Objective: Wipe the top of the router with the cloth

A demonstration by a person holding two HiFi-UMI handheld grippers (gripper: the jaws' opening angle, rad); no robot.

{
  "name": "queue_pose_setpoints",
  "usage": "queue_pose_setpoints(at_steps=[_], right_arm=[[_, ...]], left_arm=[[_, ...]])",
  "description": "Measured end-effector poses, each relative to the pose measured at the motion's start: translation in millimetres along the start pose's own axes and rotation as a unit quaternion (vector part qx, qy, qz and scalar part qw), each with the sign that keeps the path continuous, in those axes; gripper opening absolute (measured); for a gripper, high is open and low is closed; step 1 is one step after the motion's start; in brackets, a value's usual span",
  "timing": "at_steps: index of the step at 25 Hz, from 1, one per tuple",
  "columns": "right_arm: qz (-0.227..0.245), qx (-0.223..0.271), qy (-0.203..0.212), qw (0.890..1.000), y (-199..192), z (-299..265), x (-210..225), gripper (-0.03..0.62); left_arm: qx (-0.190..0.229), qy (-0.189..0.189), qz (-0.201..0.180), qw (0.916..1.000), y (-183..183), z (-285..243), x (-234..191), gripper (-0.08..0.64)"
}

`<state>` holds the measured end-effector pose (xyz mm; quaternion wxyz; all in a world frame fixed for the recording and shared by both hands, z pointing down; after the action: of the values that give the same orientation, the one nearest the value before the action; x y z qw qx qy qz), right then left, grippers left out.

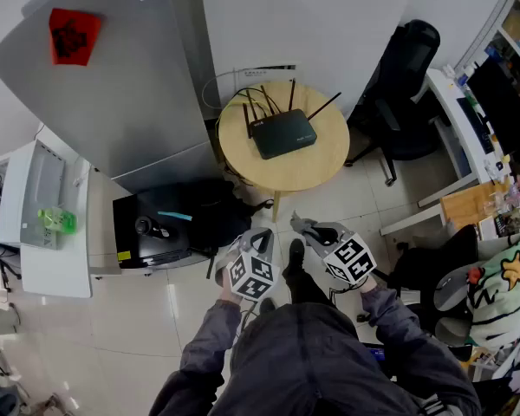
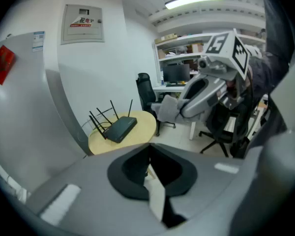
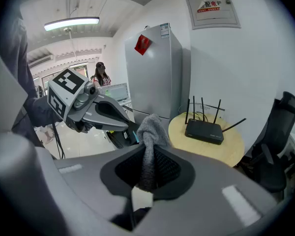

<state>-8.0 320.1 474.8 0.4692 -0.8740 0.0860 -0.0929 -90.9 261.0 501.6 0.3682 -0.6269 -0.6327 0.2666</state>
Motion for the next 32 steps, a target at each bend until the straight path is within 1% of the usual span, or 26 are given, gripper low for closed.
queue_pose_setpoints(at_steps=[4,7,10,13,16,19,22,24,26,27,29,32], right_arm=[[0.009,0.003,0.007,1.000,6.1,-25.1,58.8,0.034],[0.005,-0.002,0.022,1.000,6.7,-47.5,97.0,0.034],[0.005,-0.010,0.045,0.999,12.7,-71.3,135.6,0.034],[0.021,-0.021,0.065,0.997,22.0,-91.3,176.5,0.034],[0.054,-0.046,0.081,0.994,25.1,-112.1,211.3,0.034],[0.082,-0.066,0.103,0.989,26.3,-132.8,226.2,0.034],[0.092,-0.085,0.122,0.985,24.8,-153.7,232.9,0.034],[0.101,-0.101,0.131,0.981,22.5,-168.3,234.5,0.035],[0.128,-0.123,0.141,0.974,19.8,-182.5,231.8,0.034],[0.152,-0.138,0.148,0.967,19.3,-188.8,229.7,0.034],[0.211,-0.169,0.164,0.949,21.3,-201.2,227.3,0.035],[0.282,-0.207,0.186,0.918,32.4,-228.4,234.1,0.035]], left_arm=[[0.005,0.004,0.012,0.9999,19.0,-54.0,-29.4,0.000],[-0.005,0.003,0.018,0.9998,28.6,-92.9,-52.7,0.000],[-0.018,0.009,0.029,0.9994,44.2,-128.1,-80.1,0.000],[-0.023,0.018,0.044,0.9986,61.7,-165.0,-105.9,0.000],[-0.030,0.030,0.068,0.9968,69.4,-190.9,-126.3,0.001],[-0.046,0.031,0.092,0.9942,63.4,-202.4,-135.3,0.003],[-0.057,0.032,0.109,0.9920,53.6,-213.6,-144.3,0.011],[-0.056,0.029,0.124,0.9903,48.2,-219.6,-151.4,0.019],[-0.049,0.018,0.145,0.9880,42.6,-223.5,-155.9,0.031],[-0.045,0.011,0.156,0.9866,39.9,-225.2,-157.2,0.040],[-0.034,0.007,0.170,0.9848,36.7,-228.1,-162.1,0.044],[-0.011,0.028,0.181,0.9829,35.1,-233.9,-178.9,0.049]])
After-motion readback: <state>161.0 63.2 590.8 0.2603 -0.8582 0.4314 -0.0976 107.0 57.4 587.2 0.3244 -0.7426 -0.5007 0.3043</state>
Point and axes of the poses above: the fingertips, and each gripper's own axes: z backward along the fingers, x to its right, y out of its top, the point moved 2 cm from there along z, backward along the fingers, and after that the axes turned 6 degrees about x, right-handed, at the moved point
